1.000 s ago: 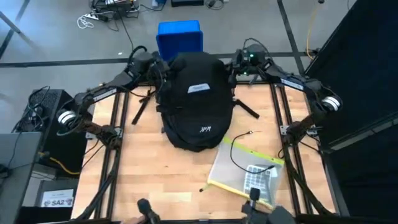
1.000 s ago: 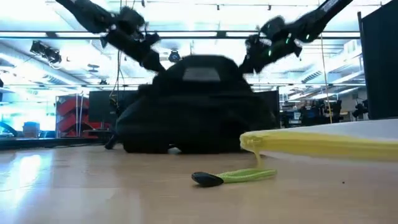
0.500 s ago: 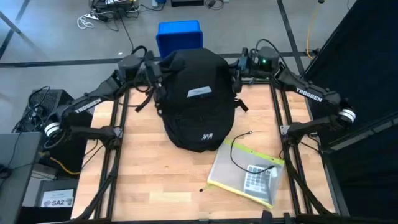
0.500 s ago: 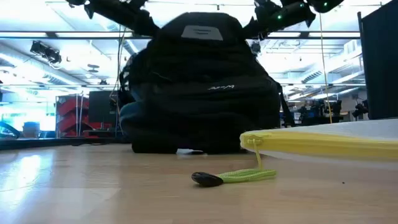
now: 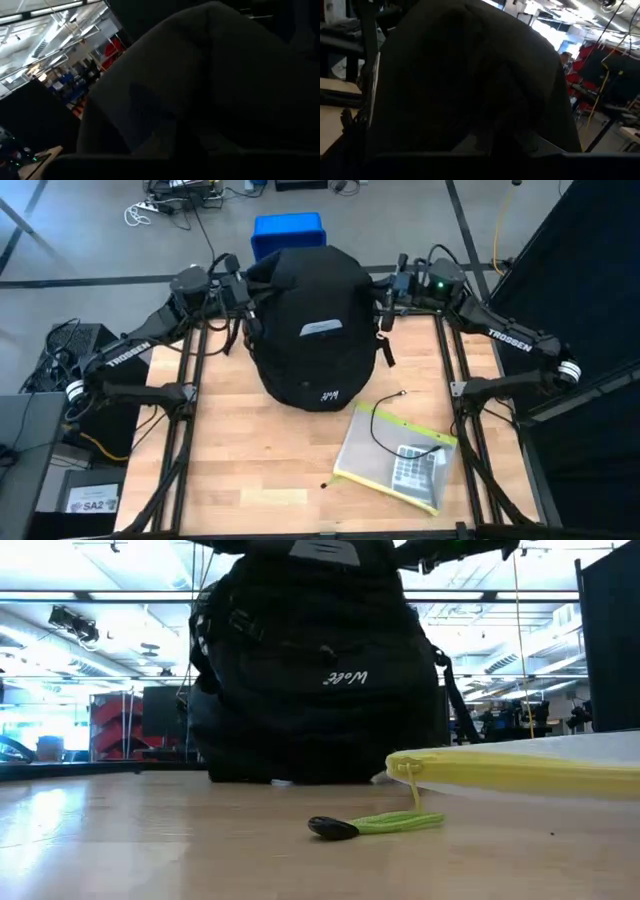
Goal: Unpack backpack
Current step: Remove the cellphone from the backpack
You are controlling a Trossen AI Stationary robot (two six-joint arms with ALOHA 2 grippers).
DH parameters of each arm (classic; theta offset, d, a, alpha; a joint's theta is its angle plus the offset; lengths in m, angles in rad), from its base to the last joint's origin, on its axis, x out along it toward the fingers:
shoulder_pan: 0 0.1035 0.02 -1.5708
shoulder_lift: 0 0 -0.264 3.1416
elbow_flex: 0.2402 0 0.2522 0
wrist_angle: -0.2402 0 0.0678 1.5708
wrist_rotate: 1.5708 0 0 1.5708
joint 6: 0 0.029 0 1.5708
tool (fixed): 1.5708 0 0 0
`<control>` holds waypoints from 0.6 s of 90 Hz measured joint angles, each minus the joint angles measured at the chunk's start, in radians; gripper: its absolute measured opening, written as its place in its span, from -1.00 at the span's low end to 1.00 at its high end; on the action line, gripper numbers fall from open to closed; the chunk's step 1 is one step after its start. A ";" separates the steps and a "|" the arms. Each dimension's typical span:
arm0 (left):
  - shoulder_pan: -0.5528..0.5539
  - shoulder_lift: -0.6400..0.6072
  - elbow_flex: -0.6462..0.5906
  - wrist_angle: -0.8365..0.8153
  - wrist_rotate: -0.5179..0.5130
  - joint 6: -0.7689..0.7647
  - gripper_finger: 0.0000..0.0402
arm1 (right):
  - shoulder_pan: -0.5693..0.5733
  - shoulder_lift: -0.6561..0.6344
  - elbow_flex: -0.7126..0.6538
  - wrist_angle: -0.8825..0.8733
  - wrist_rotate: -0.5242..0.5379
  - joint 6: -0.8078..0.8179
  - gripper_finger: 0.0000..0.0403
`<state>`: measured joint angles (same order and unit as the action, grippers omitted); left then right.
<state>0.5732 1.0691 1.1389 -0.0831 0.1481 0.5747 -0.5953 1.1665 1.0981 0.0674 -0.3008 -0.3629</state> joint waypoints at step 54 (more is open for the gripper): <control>-0.152 -0.013 -0.002 0.012 -0.152 0.063 -1.00 | 0.169 -0.034 0.002 0.057 0.105 -0.068 -1.00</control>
<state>0.4216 1.0561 1.1373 -0.0708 -0.0037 0.6380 -0.4264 1.1320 1.0998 0.1239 -0.1958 -0.4310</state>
